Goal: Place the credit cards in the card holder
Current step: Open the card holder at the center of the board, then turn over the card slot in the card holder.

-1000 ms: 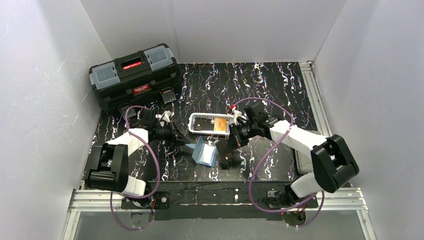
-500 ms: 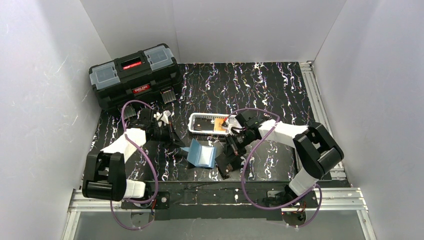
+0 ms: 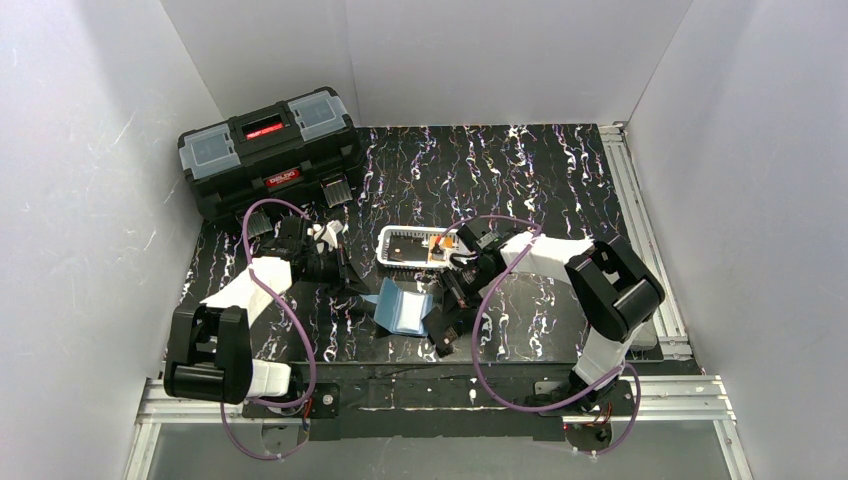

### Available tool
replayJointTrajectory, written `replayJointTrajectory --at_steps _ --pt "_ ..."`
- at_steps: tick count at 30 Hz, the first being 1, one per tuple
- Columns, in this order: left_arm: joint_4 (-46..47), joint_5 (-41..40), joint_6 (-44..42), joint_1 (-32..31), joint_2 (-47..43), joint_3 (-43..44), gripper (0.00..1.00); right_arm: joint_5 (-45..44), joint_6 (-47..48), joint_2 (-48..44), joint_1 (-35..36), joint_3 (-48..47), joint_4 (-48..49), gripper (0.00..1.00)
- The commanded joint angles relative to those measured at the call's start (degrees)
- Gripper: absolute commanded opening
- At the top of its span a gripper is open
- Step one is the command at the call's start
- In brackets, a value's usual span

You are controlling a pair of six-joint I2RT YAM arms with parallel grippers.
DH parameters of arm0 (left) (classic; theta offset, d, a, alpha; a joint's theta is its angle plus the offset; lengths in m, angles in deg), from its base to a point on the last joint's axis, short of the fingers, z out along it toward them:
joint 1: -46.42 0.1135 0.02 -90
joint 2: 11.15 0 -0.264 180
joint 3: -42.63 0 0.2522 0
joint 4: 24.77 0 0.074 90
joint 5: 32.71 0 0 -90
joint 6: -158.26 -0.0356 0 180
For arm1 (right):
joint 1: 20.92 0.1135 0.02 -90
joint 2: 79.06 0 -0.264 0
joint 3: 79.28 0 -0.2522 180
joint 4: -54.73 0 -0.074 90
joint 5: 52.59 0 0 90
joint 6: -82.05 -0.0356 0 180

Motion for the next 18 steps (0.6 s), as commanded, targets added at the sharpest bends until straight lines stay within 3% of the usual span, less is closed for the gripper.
replayJointTrajectory --at_steps 1,10,18 --pt "-1.67 1.40 -1.22 0.24 -1.97 0.82 0.00 0.52 0.85 0.06 0.40 -1.13 -1.84 0.01" --pt "-1.60 1.42 -1.56 0.30 -2.05 0.87 0.00 0.24 1.12 -1.06 0.36 -0.31 -1.80 0.01" --pt "-1.79 1.34 -2.18 0.22 -2.50 1.22 0.00 -0.14 1.02 2.78 1.00 -5.44 -2.01 0.01"
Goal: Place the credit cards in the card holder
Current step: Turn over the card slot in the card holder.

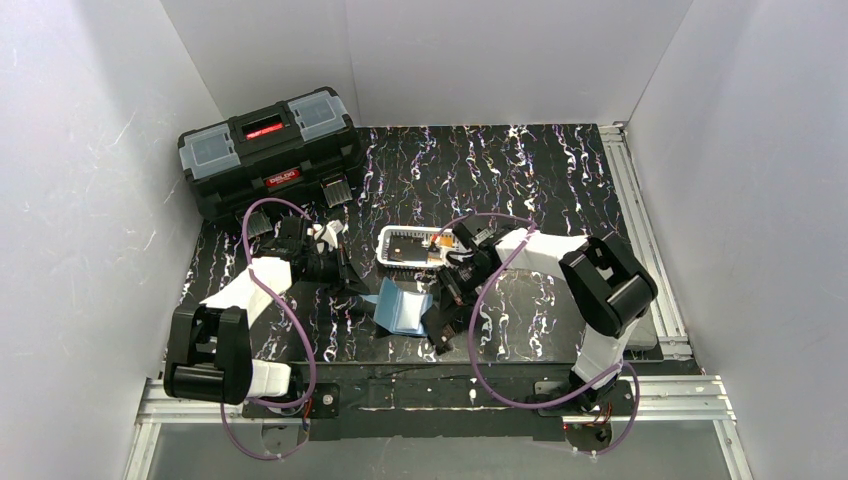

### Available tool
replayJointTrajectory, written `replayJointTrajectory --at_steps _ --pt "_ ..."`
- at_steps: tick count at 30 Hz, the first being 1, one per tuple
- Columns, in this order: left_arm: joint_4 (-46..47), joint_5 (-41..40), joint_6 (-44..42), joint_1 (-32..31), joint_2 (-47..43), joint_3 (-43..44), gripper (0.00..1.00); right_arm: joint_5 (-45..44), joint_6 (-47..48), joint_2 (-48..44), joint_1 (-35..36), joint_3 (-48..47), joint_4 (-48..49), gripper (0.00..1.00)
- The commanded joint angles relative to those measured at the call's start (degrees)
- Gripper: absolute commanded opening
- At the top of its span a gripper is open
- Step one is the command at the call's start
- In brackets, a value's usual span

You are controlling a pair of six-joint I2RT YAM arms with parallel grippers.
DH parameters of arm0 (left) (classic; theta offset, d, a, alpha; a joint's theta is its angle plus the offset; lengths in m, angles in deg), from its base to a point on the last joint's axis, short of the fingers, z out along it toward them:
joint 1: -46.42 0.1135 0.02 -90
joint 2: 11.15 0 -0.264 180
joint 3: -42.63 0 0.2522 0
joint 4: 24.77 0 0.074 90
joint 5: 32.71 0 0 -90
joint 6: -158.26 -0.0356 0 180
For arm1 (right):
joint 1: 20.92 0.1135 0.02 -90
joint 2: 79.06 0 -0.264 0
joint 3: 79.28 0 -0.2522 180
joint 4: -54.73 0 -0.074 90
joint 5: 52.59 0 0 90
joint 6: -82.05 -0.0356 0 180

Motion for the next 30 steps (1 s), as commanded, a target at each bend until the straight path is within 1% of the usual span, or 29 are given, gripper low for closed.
replayJointTrajectory --at_steps 1,13,18,20,27,28,30 --pt "-1.78 1.30 -1.38 0.23 -2.48 1.20 0.00 0.04 0.51 1.26 0.79 -3.95 -0.02 0.01" --pt "-1.14 1.30 -1.07 -0.38 -2.57 1.06 0.00 -1.19 0.64 2.59 2.84 -10.24 -0.71 0.01" --pt "0.25 2.40 1.35 -0.40 -2.73 1.04 0.00 -1.48 1.55 4.79 4.28 -13.60 -1.75 0.01" --pt "1.34 3.78 2.58 -0.44 -2.56 0.76 0.05 -1.47 1.85 5.23 4.80 -14.18 -1.98 0.01" --pt "3.24 8.83 4.22 -0.39 -2.48 -0.34 0.34 -1.47 2.71 6.86 5.26 -15.81 -2.76 0.01" --pt "3.78 9.55 4.48 -0.40 -2.49 -0.61 0.37 -1.48 2.85 6.96 5.27 -16.35 -3.10 0.01" --pt "4.37 10.63 4.74 -0.41 -2.23 -0.99 0.40 -1.48 3.06 6.94 5.22 -17.39 -3.50 0.01"
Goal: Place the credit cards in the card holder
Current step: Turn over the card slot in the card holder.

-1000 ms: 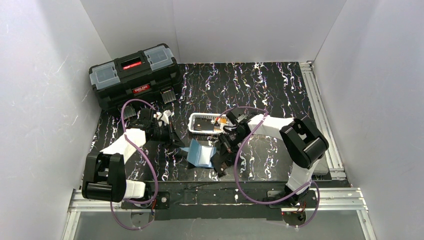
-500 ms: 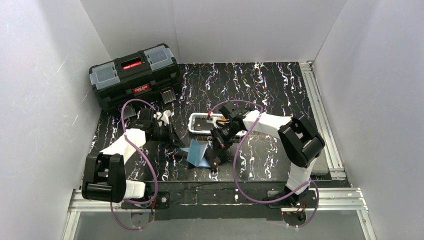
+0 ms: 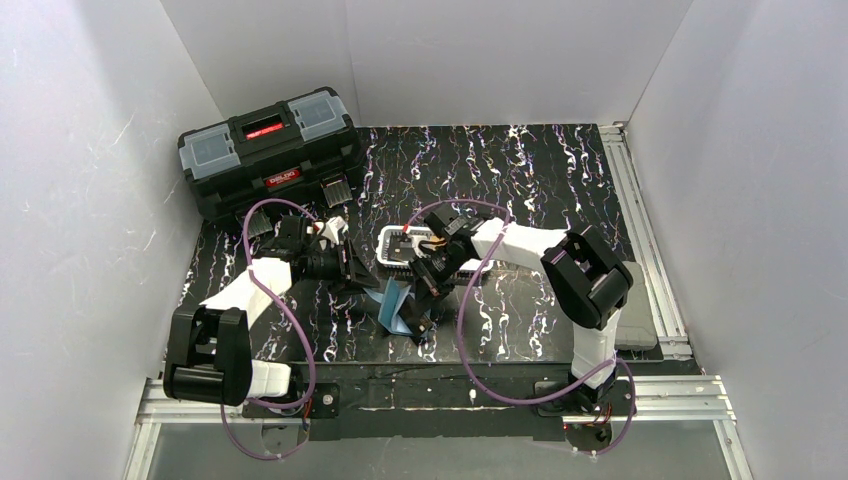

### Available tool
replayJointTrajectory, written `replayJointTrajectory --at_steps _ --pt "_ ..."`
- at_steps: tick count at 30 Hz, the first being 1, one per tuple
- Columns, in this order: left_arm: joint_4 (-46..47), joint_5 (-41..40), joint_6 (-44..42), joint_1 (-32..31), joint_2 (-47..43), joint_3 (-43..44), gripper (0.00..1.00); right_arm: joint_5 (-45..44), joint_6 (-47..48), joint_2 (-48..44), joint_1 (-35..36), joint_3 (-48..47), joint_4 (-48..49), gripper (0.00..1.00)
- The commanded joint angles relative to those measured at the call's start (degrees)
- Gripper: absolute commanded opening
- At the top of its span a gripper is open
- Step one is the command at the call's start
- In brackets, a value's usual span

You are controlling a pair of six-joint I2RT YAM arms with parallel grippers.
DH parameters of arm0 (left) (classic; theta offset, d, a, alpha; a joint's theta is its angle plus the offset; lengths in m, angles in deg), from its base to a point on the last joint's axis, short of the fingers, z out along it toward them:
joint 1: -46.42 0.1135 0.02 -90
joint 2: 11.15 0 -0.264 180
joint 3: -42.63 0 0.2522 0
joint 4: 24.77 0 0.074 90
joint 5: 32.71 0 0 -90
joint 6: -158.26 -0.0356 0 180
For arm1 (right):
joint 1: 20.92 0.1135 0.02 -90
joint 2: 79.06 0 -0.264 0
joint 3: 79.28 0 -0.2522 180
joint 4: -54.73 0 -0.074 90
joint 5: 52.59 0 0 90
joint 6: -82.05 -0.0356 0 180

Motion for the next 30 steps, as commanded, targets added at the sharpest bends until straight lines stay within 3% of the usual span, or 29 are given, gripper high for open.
replayJointTrajectory --at_steps 1,19,25,30 --pt "1.51 5.42 1.11 -0.27 -1.75 -0.88 0.41 0.44 1.45 0.21 0.14 -4.17 -1.81 0.01" --pt "2.65 11.40 -0.16 -2.58 -1.29 -0.65 0.45 0.50 1.93 1.80 0.22 -6.79 -2.61 0.01" --pt "-0.49 12.58 -9.70 -6.09 -1.71 0.32 0.53 0.18 1.84 1.18 0.19 -6.73 -2.28 0.01" --pt "-6.64 8.20 -17.88 -6.86 -3.12 1.41 0.55 0.05 1.67 1.12 0.13 -6.82 -2.07 0.01"
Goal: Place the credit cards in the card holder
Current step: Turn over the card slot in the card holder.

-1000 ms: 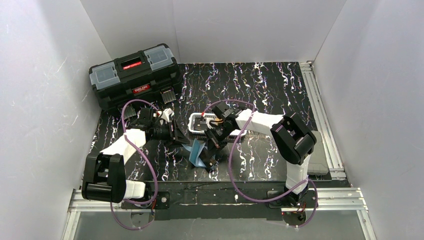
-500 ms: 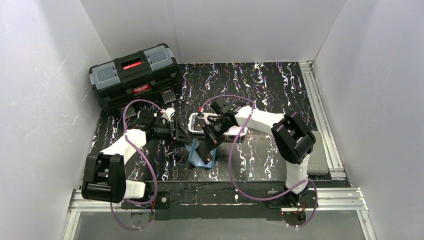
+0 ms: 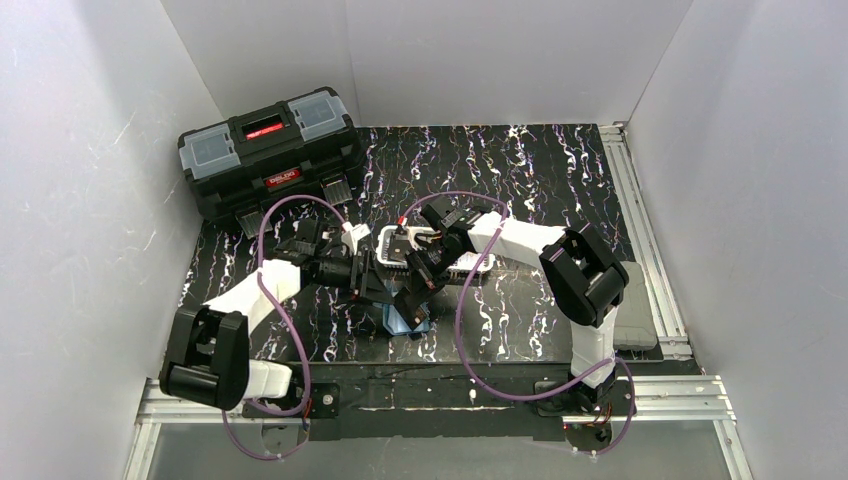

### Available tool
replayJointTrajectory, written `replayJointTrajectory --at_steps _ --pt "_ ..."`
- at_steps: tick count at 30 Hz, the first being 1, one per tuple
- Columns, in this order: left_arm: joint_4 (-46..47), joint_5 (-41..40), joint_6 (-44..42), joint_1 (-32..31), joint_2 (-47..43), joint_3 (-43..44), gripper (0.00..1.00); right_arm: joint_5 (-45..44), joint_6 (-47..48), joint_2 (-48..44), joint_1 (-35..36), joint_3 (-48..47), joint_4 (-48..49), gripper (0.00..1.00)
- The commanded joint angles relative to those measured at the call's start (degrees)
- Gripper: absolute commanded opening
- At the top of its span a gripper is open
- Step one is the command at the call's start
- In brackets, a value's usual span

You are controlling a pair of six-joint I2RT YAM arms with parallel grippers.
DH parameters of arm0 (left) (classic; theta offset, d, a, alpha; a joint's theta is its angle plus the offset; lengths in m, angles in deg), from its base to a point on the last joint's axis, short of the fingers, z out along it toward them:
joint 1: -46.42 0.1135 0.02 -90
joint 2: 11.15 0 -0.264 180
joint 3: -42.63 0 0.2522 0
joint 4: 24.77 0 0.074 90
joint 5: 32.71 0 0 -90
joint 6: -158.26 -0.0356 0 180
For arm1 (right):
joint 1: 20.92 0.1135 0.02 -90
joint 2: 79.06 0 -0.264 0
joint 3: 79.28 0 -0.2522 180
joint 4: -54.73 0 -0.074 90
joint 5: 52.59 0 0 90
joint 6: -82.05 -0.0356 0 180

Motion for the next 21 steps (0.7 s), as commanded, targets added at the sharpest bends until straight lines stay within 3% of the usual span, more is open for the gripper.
replayJointTrajectory --at_steps 1,11,14,21 --pt "-7.35 -2.55 -9.90 -0.47 -3.26 2.11 0.55 0.45 0.44 -0.81 0.20 -1.71 0.00 0.01" --pt "-17.08 -5.88 -11.66 -0.44 -7.94 9.44 0.59 0.42 0.17 -1.04 0.25 -1.00 0.51 0.01" --pt "-16.56 -3.07 -11.47 -1.22 -10.36 7.34 0.74 0.47 0.13 -1.23 0.28 -0.73 0.60 0.01" --pt "-15.96 -6.24 -11.85 -5.26 -10.39 5.04 0.70 0.07 0.11 -1.63 0.25 -0.41 0.53 0.01"
